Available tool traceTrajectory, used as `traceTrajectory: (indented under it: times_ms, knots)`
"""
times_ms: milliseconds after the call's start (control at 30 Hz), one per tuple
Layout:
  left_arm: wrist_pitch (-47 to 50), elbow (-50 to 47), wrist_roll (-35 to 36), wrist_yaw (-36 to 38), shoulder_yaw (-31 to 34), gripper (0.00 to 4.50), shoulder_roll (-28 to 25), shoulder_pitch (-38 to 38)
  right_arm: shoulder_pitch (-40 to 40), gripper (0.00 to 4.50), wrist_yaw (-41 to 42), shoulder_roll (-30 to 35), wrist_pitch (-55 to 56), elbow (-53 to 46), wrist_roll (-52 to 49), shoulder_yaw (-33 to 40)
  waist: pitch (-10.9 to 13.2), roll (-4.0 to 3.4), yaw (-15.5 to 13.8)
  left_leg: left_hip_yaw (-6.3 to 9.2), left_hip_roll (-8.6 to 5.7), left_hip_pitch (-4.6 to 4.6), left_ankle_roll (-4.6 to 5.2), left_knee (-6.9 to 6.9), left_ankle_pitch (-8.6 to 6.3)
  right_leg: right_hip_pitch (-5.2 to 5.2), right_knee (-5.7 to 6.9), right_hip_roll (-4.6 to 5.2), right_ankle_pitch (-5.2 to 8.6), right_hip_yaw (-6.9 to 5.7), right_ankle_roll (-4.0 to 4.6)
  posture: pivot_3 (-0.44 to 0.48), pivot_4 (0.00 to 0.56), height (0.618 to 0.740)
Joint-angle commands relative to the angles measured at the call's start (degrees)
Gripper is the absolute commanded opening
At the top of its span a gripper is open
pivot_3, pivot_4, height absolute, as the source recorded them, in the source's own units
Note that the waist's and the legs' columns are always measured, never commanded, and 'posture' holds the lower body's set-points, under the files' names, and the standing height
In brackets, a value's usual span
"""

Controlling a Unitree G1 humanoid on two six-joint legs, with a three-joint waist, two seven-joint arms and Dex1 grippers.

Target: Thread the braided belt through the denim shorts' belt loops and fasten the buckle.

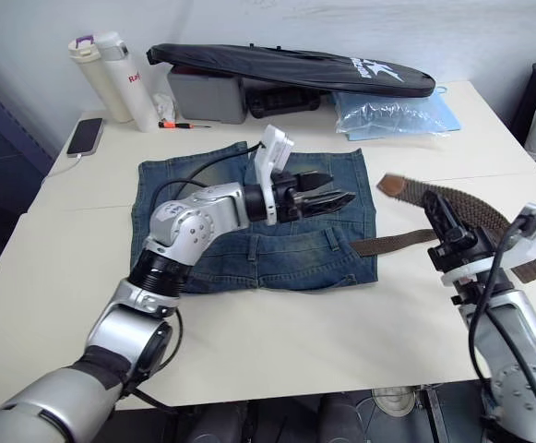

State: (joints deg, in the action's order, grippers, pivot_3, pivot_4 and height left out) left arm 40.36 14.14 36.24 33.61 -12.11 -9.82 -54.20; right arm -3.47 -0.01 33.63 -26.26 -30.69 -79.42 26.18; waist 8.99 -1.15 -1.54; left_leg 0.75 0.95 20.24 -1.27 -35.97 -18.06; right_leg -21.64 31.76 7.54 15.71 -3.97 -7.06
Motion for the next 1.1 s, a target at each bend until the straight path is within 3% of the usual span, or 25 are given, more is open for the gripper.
traceTrajectory:
  times_ms: [33,233,333,467,567,700,867,1033,1100]
  knots:
    - [-2.01,-6.49,-4.26,7.73,-2.75,4.48,-4.93,0.72,-0.23,0.0,4.15,6.18,-5.04,1.56,-1.93,3.56,0.03,0.05,-0.09,0.0,-0.01,0.02,0.05,-0.04,-0.03,0.02,-0.02,0.01,-0.01,0.0,-0.01,0.0,0.15,0.74]
    - [-4.44,-10.01,-10.31,16.34,-8.14,4.48,-10.59,4.92,2.67,0.0,6.85,10.35,-8.81,4.02,-2.53,4.93,0.05,0.08,-0.22,-0.04,-0.03,-0.01,0.1,-0.08,-0.06,0.06,-0.02,0.03,-0.12,0.09,-0.19,0.0,0.15,0.74]
    - [-13.76,-9.08,-20.03,19.01,-16.06,4.48,-11.3,7.03,2.98,0.0,7.76,12.14,-10.88,3.48,-4.17,7.09,0.05,0.08,-0.49,-0.04,-0.04,0.0,0.1,-0.08,-0.06,0.05,-0.04,0.03,-0.2,0.08,-0.35,0.0,0.15,0.74]
    - [-24.86,-2.65,-28.81,21.2,-22.37,4.48,-8.74,7.85,1.93,0.0,5.26,13.82,-12.28,2.34,-5.66,10.87,0.07,0.11,-1.32,-0.07,-0.04,0.03,0.09,-0.11,-0.06,0.05,-0.12,0.03,-0.2,0.08,-0.34,0.0,0.15,0.74]
    - [-32.23,7.66,-36.5,18.3,-25.65,4.48,-4.88,5.85,0.53,0.0,3.12,13.9,-12.56,-0.18,-7.23,13.47,0.07,0.13,-1.82,-0.06,-0.04,0.05,0.11,-0.13,-0.06,0.05,-0.15,0.04,-0.2,0.07,-0.33,0.0,0.15,0.74]
    - [-37.17,18.51,-40.68,16.63,-25.05,4.48,-0.34,3.28,-1.78,0.0,0.66,12.57,-11.92,-3.38,-7.68,14.59,0.08,0.18,-2.03,-0.06,-0.04,0.07,0.21,-0.21,-0.12,0.1,-0.21,0.04,-0.2,0.06,-0.3,0.0,0.15,0.74]
    - [-41.02,20.2,-40.15,23.44,-24.11,2.46,0.54,3.38,-6.4,0.0,-0.47,10.29,-10.97,-6.87,-7.57,15.46,0.05,0.25,-1.79,-0.08,-0.04,0.09,0.23,-0.24,-0.13,0.14,-0.29,0.06,-0.08,0.08,0.03,0.0,0.15,0.74]
    - [-47.84,17.55,-38.9,35.32,-24.17,0.13,-4.45,7.22,-9.1,0.0,-0.19,7.84,-10.41,-8.78,-8.7,12.84,0.04,0.25,-1.22,-0.09,0.02,0.02,0.28,-0.08,-0.16,0.1,-0.1,0.0,-0.14,0.07,-0.1,0.0,0.15,0.74]
    - [-50.26,15.64,-38.1,39.85,-23.94,0.02,-6.89,8.93,-11.34,0.0,-0.15,5.37,-10.1,-10.15,-8.53,11.16,0.04,0.24,-1.23,-0.1,0.1,-0.03,0.32,-0.04,-0.18,0.1,0.01,-0.08,-0.16,0.05,-0.16,0.0,0.15,0.74]
